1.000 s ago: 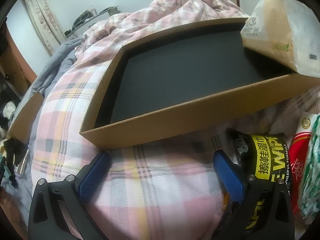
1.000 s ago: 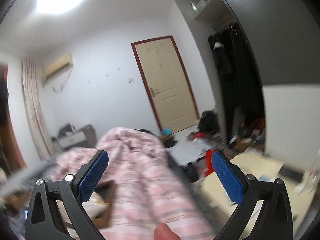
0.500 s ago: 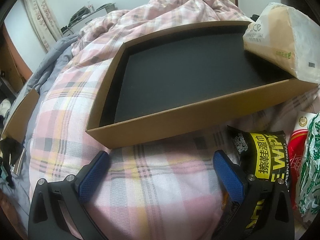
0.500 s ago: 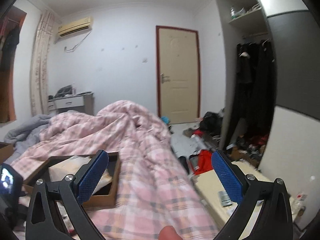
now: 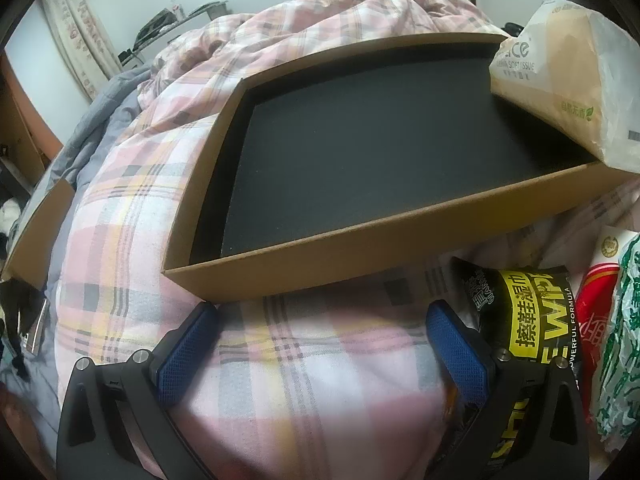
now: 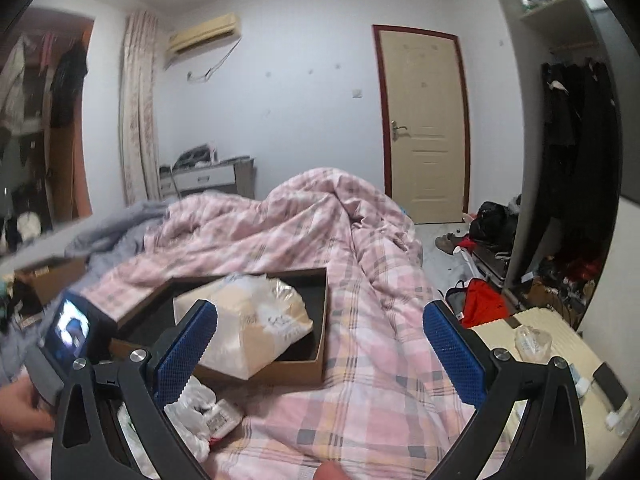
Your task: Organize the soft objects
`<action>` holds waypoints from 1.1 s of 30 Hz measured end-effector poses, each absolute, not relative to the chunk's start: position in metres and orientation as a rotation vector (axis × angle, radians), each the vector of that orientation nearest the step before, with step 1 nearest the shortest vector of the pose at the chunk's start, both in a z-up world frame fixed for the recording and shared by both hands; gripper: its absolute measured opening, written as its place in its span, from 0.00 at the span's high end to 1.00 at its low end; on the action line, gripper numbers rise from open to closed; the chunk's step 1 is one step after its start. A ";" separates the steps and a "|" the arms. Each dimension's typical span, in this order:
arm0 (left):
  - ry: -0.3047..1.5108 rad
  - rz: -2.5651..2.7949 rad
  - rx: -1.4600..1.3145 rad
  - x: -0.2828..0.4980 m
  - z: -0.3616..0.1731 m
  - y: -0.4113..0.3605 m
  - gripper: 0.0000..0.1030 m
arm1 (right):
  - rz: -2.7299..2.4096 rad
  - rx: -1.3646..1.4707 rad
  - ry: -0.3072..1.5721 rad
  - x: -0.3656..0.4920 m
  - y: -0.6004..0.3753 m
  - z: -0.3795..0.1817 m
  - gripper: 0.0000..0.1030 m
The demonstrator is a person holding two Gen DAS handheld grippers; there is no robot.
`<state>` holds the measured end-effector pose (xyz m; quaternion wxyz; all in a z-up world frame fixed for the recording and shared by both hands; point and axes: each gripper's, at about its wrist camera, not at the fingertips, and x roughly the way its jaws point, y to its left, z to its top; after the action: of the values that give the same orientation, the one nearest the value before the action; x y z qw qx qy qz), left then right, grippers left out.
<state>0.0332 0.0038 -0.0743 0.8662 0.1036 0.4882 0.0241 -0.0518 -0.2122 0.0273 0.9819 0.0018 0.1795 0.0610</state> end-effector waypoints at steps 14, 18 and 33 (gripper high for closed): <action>0.506 0.024 -0.006 -0.060 0.006 0.032 0.00 | 0.171 -0.031 0.411 -0.044 -0.200 0.007 0.00; 0.466 -0.016 0.038 -0.064 0.017 0.016 0.00 | 0.179 -0.035 0.414 -0.045 -0.197 0.004 0.00; 0.569 -0.005 0.029 -0.049 -0.004 -0.013 0.00 | 0.176 -0.052 0.522 -0.027 -0.193 -0.010 0.00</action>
<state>-0.0489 -0.0128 -0.0043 0.9597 0.0144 0.2805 -0.0023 -0.0269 -0.1934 -0.0101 0.9620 -0.0255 0.2575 0.0870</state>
